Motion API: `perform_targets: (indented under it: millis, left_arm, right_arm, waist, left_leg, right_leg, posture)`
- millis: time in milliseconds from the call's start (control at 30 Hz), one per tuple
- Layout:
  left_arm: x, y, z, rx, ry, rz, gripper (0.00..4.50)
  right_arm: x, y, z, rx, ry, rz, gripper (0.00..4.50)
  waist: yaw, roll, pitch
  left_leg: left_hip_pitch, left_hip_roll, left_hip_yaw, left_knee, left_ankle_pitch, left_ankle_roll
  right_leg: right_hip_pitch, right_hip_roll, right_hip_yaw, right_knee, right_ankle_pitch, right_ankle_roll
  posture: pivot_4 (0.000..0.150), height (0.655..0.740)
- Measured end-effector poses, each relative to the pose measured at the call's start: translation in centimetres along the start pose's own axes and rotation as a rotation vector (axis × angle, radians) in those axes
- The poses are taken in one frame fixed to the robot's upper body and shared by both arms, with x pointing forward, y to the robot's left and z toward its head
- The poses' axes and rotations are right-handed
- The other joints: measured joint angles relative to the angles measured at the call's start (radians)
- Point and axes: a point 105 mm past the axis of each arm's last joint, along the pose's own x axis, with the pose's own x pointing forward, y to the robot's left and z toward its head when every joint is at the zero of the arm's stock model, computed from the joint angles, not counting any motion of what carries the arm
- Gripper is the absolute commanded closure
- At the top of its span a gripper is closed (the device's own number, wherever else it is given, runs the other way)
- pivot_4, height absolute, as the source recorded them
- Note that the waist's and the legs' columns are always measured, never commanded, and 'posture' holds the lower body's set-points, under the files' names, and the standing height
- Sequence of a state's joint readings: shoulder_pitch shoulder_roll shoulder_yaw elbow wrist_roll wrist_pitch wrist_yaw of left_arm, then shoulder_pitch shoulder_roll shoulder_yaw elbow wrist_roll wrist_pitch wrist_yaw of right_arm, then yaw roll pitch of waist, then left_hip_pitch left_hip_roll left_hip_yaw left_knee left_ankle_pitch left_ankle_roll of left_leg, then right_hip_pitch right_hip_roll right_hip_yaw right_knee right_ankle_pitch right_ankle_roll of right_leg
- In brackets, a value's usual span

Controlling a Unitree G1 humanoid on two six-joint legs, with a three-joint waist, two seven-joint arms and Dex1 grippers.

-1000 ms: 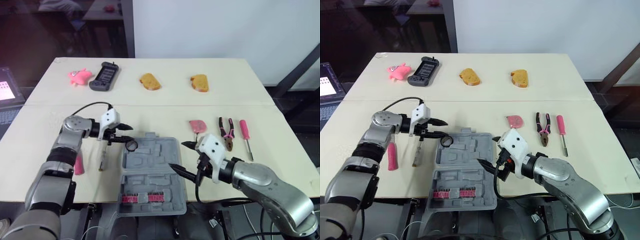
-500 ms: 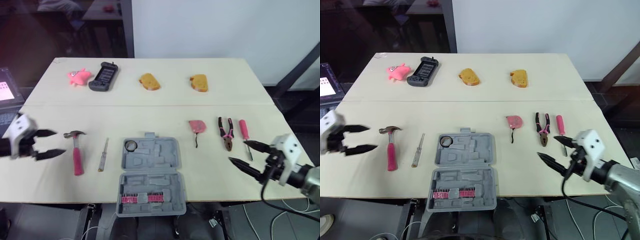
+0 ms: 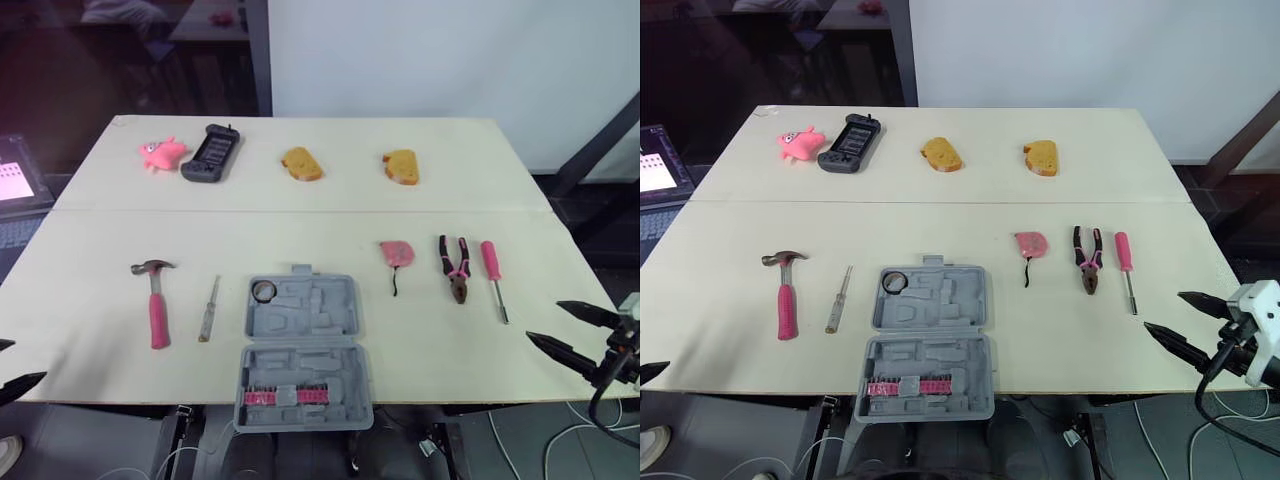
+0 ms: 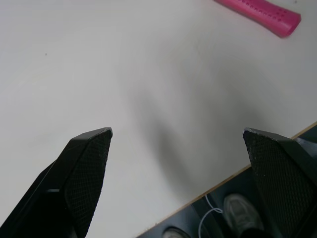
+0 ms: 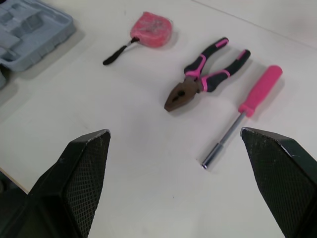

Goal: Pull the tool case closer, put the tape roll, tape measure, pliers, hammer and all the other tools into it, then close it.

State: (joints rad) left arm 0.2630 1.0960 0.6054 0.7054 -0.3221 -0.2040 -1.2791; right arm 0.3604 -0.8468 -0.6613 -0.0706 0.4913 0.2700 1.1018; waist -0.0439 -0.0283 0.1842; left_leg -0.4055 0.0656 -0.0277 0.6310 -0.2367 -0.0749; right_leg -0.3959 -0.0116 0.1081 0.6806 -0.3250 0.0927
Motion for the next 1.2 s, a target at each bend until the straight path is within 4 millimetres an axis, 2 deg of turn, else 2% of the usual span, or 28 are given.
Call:
perform_targets:
  millis: [333,567,667,767,833,933,1000,1033,1100,1200]
  left_arm:
    - [0.3,-0.3,0.8,0.012,-0.013,-0.002,0.06]
    - [0.6,0.2,1.4,0.013,-0.038,0.021,0.06]
    - [1.0,0.4,1.9,0.02,-0.055,0.022,0.06]
    - [1.9,0.2,2.8,0.015,-0.087,0.004,0.06]
    - [3.1,-0.8,3.6,0.011,-0.126,-0.038,0.06]
    - [5.2,-3.3,5.2,0.003,-0.194,-0.136,0.06]
    - [6.3,-5.4,6.4,0.003,-0.242,-0.196,0.06]
    - [6.9,-7.0,7.3,0.004,-0.283,-0.241,0.06]
    - [8.1,-10.2,9.1,0.013,-0.351,-0.342,0.06]
    - [8.1,-11.2,10.8,0.012,-0.393,-0.365,0.06]
  right_arm:
    - [0.0,0.3,-0.4,-0.013,0.025,0.007,0.0]
    - [-0.4,0.8,-1.1,-0.01,0.057,0.017,0.0]
    - [-0.5,0.8,-1.0,-0.012,0.057,0.01,0.0]
    - [0.1,2.0,0.2,-0.045,0.054,0.041,0.0]
    - [1.2,3.5,1.6,-0.06,0.031,0.086,0.0]
    - [2.9,6.1,3.9,-0.076,-0.011,0.139,0.0]
    - [4.3,7.1,4.9,-0.051,-0.05,0.095,0.0]
    - [5.5,7.6,5.4,-0.015,-0.09,0.047,0.0]
    - [7.5,9.3,5.7,0.049,-0.105,0.012,0.0]
    - [9.2,9.9,5.3,0.097,-0.074,-0.104,0.0]
  waist:
    - [-0.001,0.0,0.0]
    - [-0.001,0.0,0.0]
    - [-0.001,0.0,0.0]
    - [-0.001,0.002,0.0]
    - [-0.002,0.003,0.0]
    - [0.0,0.002,-0.001]
    - [0.0,-0.001,-0.002]
    - [0.0,-0.002,-0.003]
    - [0.0,-0.001,-0.003]
    - [0.001,-0.003,-0.003]
  left_leg:
    - [0.0,0.0,0.0,0.0,0.0,0.0]
    - [0.0,0.0,0.0,0.0,0.0,0.0]
    - [0.001,0.0,0.0,0.0,0.0,0.0]
    - [0.001,0.0,0.0,0.0,0.0,0.0]
    - [0.0,0.0,0.0,0.0,0.0,0.0]
    - [0.0,0.0,0.0,0.0,0.0,0.0]
    - [0.0,0.0,-0.001,0.0,0.0,0.0]
    - [0.0,0.0,-0.001,0.0,0.0,0.0]
    - [-0.001,0.0,-0.001,0.001,0.0,-0.001]
    - [-0.001,0.0,-0.003,0.001,0.0,-0.001]
  right_leg:
    - [0.0,0.0,0.0,0.0,0.0,0.0]
    - [0.0,0.0,0.0,0.0,0.0,0.0]
    - [0.0,0.0,0.0,0.0,0.0,0.0]
    - [0.0,0.0,0.001,0.0,0.0,0.001]
    - [0.0,0.001,0.001,0.0,0.0,0.001]
    - [0.0,0.001,0.0,0.0,0.001,0.004]
    - [0.001,0.001,0.0,0.0,0.002,0.004]
    - [0.001,0.001,0.0,0.0,0.002,0.004]
    - [0.0,0.001,0.001,0.0,0.002,0.004]
    - [0.0,0.001,0.0,0.001,0.001,0.003]
  posture:
    - [0.15,0.74]
    - [0.15,0.74]
    - [0.15,0.74]
    - [0.15,0.74]
    - [0.15,0.74]
    - [0.15,0.74]
    - [0.15,0.74]
    - [0.15,0.74]
    - [0.15,0.74]
    - [0.15,0.74]
